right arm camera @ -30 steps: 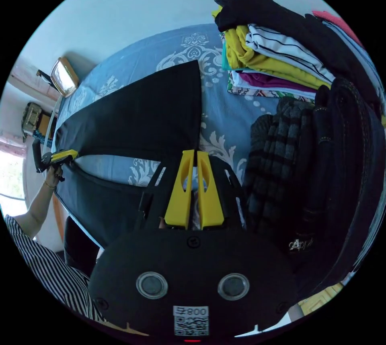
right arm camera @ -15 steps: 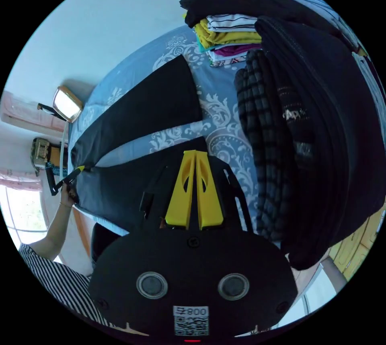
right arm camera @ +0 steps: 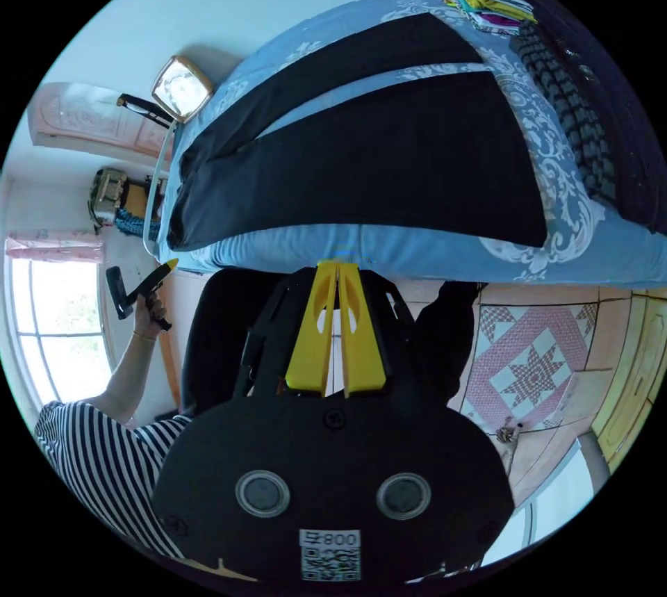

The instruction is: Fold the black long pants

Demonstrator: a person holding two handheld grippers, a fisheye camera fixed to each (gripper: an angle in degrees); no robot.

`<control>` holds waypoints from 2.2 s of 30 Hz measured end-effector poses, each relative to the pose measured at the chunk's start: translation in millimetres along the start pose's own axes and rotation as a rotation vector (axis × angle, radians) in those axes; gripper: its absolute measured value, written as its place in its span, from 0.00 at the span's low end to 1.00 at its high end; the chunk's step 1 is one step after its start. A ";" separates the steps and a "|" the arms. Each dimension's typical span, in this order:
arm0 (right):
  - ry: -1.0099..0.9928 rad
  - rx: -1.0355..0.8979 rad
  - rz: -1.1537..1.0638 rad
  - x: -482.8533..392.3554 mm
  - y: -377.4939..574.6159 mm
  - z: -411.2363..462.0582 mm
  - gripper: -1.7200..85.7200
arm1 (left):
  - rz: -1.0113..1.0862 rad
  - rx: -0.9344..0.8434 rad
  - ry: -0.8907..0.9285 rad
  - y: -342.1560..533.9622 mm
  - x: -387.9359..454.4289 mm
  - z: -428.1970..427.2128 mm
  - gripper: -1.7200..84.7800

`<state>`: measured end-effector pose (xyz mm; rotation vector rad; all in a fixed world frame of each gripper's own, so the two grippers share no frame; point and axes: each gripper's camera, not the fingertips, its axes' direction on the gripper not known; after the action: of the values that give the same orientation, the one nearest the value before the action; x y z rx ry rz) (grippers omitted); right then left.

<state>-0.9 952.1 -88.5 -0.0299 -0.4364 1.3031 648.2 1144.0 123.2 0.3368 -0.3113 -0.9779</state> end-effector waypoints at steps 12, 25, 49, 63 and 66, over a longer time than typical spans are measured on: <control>-0.049 0.155 -0.135 -76.4 38.3 -86.3 0.02 | -0.014 0.158 0.261 73.8 -40.4 -94.8 0.02; -0.212 0.157 -0.129 -89.2 7.3 -102.7 0.02 | -0.011 0.192 0.351 45.6 -58.8 -155.2 0.03; -0.019 -0.123 -0.819 -336.5 -456.7 87.4 0.13 | 0.093 -0.142 -0.289 -398.2 -120.3 -165.7 0.15; 0.327 -0.222 -0.954 -430.6 -495.3 166.4 0.08 | 0.162 -0.371 -0.449 -470.0 -114.2 -134.8 0.08; 0.328 -0.238 -0.941 -444.3 -494.2 164.8 0.05 | 0.165 -0.324 -0.475 -466.4 -100.1 -146.8 0.05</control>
<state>315.0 363.6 62.2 -0.2091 -0.2599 0.3048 304.8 1008.6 -212.8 -0.2208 -0.5927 -0.9199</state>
